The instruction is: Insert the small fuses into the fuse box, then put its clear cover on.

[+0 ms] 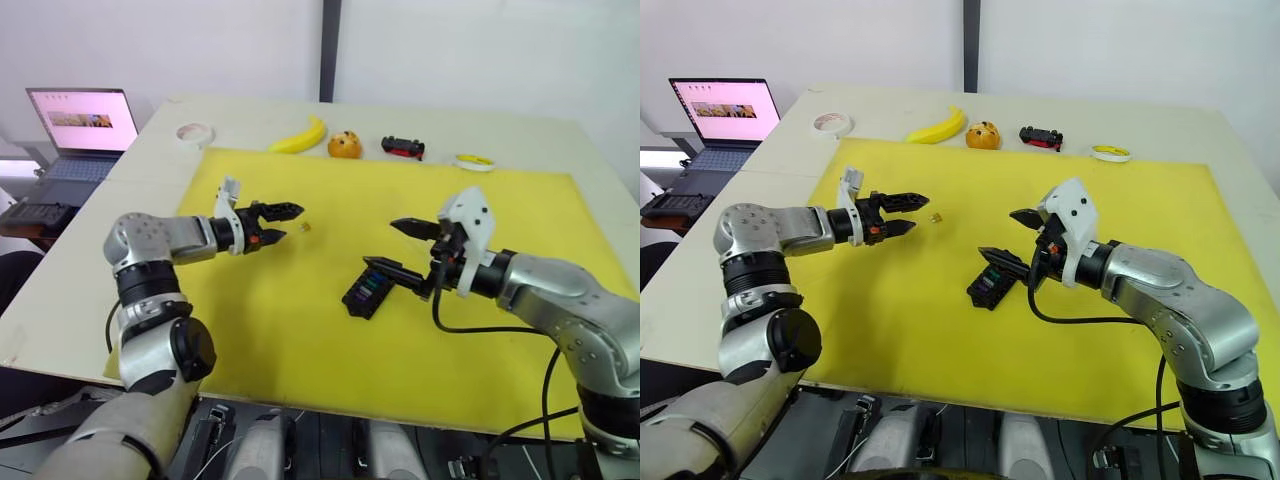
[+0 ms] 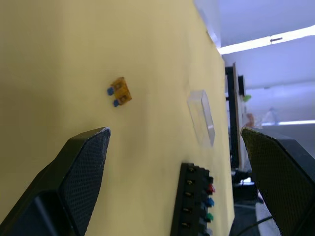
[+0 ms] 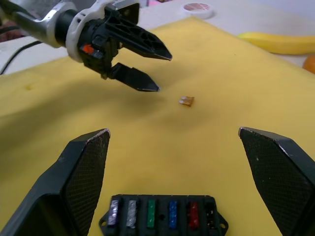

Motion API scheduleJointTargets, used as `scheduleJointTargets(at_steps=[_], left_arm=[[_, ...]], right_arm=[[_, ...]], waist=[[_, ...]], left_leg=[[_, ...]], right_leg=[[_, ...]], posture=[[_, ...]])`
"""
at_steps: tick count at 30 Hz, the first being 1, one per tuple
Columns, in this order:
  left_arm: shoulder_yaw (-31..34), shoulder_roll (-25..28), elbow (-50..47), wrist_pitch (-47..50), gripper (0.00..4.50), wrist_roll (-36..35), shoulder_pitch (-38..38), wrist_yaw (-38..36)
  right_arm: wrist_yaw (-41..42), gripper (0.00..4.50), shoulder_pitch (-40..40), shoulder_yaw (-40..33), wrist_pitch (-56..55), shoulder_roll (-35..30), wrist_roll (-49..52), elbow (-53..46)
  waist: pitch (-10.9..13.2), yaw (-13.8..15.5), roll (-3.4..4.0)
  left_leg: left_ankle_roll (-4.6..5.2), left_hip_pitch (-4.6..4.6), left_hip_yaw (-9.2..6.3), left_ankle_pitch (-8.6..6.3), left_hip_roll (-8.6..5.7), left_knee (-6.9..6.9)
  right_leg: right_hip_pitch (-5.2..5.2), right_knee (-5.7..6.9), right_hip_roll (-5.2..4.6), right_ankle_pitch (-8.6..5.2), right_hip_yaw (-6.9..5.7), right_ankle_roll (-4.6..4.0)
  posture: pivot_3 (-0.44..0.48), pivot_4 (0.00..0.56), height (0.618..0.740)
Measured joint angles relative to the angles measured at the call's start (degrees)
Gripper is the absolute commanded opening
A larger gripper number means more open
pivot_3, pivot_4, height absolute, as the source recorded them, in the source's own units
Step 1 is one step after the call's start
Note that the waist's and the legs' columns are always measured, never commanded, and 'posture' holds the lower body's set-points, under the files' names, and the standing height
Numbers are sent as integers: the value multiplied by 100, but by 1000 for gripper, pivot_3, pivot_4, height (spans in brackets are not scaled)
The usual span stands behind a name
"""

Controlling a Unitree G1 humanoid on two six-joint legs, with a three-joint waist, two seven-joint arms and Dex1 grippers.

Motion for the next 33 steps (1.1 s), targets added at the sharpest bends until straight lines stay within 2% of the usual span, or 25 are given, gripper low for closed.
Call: scheduleJointTargets(at_steps=[8, 17, 24, 33], left_arm=[[97, -171, 488, -523, 4500, -31, -76, 181], [69, -158, 825, -1016, 4500, -187, -62, -20], [-224, -99, 1114, -1252, 4500, -207, -98, -242], [-339, -154, 1265, -1421, 4500, -206, -191, -161]], right_arm=[[-64, 4440, 27, -1, 0, 40, -45, 7], [-155, 4440, 178, -7, 0, 81, -69, -12], [-216, 4440, 234, -7, 0, 95, -66, -40], [-235, 4440, 311, -14, 0, 95, -68, -63]], waist=[[0, -10, 0], [0, -8, 0], [0, -1, 0], [-1, 7, -1]], left_leg=[[-2, 0, 0, 1, -2, -6], [-3, 1, 1, 1, -4, -8], [-2, 0, 1, 1, -7, -9], [-2, 0, 1, 1, -10, -9]], right_leg=[[-4, 0, -5, 0, 0, 0], [-4, 0, -10, 0, -1, 0], [-4, 0, -10, 0, -2, 0], [-3, 0, -14, 0, -3, 0]], posture=[[0, 150, 740], [0, 150, 740], [0, 150, 740], [0, 150, 740]])
